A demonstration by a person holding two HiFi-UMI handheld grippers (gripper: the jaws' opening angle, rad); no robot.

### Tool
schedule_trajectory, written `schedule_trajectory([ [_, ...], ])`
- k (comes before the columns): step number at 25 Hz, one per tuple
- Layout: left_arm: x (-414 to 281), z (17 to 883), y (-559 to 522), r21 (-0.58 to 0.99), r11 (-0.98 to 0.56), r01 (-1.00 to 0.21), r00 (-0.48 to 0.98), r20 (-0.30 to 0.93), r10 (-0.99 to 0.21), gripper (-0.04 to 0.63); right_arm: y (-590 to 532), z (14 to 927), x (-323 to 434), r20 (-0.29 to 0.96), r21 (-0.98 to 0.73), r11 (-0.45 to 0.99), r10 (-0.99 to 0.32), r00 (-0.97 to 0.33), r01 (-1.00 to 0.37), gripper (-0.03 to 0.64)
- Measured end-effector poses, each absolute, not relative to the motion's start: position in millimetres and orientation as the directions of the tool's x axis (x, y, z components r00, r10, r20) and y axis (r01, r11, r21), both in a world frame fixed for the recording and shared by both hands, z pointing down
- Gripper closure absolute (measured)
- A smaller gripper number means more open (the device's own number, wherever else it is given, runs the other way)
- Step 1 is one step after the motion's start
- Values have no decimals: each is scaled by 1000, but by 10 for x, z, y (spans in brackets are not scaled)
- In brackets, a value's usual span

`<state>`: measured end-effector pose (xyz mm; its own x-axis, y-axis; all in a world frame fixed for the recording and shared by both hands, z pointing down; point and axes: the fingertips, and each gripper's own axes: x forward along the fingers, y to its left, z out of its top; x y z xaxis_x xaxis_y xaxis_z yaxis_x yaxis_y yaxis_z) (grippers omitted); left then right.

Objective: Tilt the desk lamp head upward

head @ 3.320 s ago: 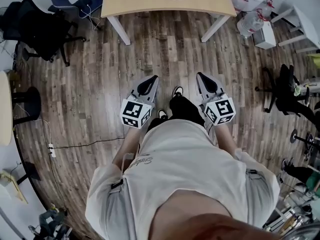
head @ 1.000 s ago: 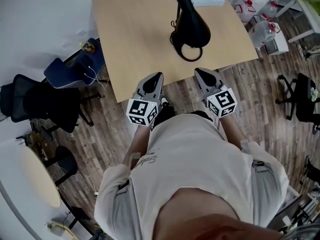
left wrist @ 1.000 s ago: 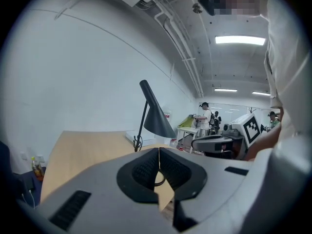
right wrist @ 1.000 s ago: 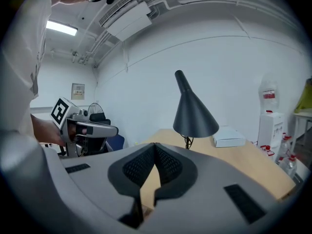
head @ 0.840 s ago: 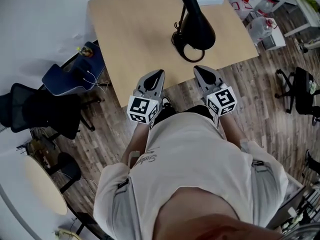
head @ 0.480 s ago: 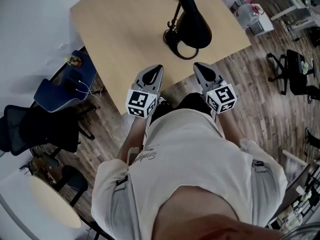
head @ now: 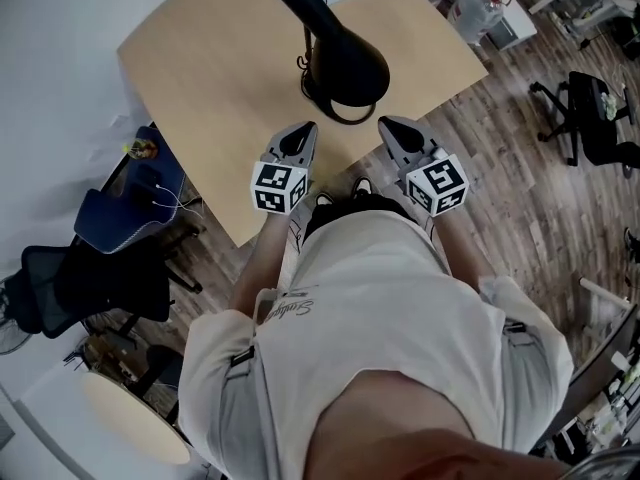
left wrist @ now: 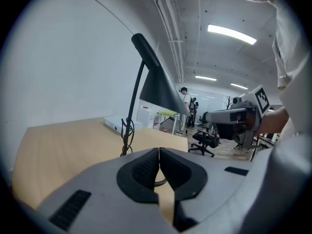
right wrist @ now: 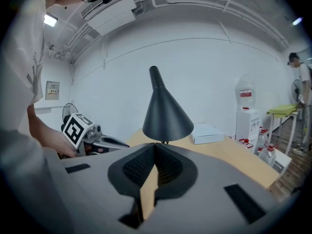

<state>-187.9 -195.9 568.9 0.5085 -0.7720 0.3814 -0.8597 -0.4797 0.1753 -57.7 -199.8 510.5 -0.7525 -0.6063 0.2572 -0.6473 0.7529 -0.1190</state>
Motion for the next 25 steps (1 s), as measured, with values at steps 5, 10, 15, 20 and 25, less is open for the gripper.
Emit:
schedule_trajectory([
  [5,-1704,6155,-2215,154,-480,-864,491,469,-734,580,-2156,5192,-418,239,-123,764,-596,-766,-633,622],
  [10,-1549,6536,-2447,141,-481,-865,476,534,-699,580,-2288,5297,-293,236,-124,777,-581,-779,-617,621],
  [15,-1497,6935,-2599,154,-477,-865,460,623,-632,580,-2396,5392,-314,259,-120,800,-547,-796,-589,622],
  [20,-1547,7328,-2646,213,-422,-881,439,698,-566,580,-2462,5438,-385,255,-133,816,-520,-815,-562,622],
  [25,-1534,7549,-2657,205,-418,-885,424,727,-540,580,-2495,5436,-476,238,-103,849,-485,-842,-518,622],
])
